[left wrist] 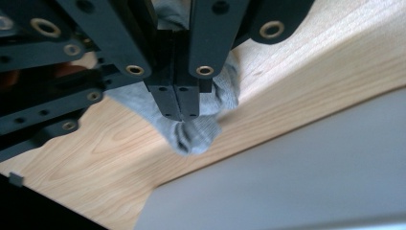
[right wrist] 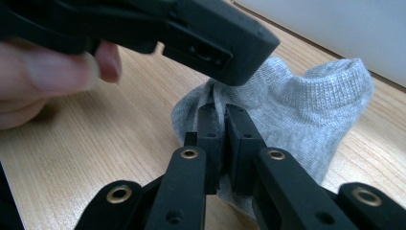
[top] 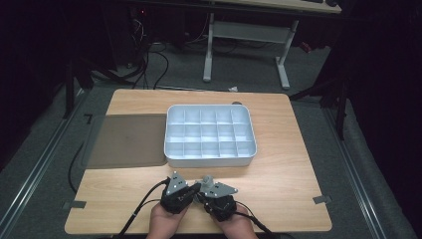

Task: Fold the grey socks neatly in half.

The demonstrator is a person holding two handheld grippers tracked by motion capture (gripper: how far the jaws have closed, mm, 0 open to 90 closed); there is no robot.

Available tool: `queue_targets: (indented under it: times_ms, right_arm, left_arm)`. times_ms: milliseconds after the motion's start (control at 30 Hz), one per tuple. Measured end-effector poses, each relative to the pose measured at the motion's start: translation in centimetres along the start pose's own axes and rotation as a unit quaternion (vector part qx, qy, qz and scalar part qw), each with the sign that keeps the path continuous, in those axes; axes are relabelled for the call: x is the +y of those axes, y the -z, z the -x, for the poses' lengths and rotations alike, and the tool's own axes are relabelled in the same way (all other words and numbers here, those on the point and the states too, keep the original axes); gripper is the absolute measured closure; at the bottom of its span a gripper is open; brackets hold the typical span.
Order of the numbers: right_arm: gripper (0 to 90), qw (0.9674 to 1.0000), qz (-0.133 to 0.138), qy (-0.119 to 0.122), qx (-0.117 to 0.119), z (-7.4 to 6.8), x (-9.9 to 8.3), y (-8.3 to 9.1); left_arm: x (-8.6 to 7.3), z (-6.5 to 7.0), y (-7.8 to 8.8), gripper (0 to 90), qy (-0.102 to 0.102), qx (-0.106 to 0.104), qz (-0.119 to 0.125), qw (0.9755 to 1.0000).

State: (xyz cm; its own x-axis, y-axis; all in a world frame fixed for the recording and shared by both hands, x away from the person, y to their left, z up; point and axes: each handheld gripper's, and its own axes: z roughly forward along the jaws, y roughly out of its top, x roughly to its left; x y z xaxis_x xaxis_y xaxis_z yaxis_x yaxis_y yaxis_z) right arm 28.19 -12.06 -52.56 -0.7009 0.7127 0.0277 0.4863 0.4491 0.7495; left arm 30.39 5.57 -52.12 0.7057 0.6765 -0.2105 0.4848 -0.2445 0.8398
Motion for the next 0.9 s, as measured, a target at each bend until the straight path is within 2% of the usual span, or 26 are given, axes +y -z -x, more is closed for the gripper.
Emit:
queue_targets:
  times_ms: [367,433,567,633,733,800,900]
  right_arm:
    - [83.3,1.0,0.002,-0.002,0.002,0.0,0.0,0.0]
    - [79.3,0.9999,-0.001,-0.006,0.013,0.1,0.1,0.1]
    - [77.7,0.9997,-0.001,-0.009,0.024,0.4,0.4,0.9]
    - [79.9,0.9996,0.012,-0.009,0.024,0.5,0.6,1.9]
    - [85.4,0.9993,0.035,-0.007,0.013,0.9,1.1,3.4]
    - [89.4,0.9994,0.032,-0.01,0.003,1.7,1.2,3.6]
    - [90.0,0.9995,0.018,-0.025,0.003,2.6,0.6,3.0]
  left_arm:
    - [-0.4,0.1,-0.5,90.0,-0.021,0.027,-0.024,0.9991]
    - [-0.5,0.0,-0.6,90.0,-0.021,0.028,-0.026,0.9991]
    - [-0.6,-0.1,-0.6,90.0,-0.021,0.028,-0.028,0.999]
    - [-0.6,-0.2,-0.6,90.0,-0.019,0.028,-0.029,0.999]
    - [-0.6,-0.2,-0.6,90.0,-0.02,0.027,-0.03,0.999]
    - [-0.6,-0.3,-0.6,90.0,-0.02,0.027,-0.03,0.999]
    - [-0.6,-0.4,-0.6,90.0,-0.021,0.028,-0.031,0.9989]
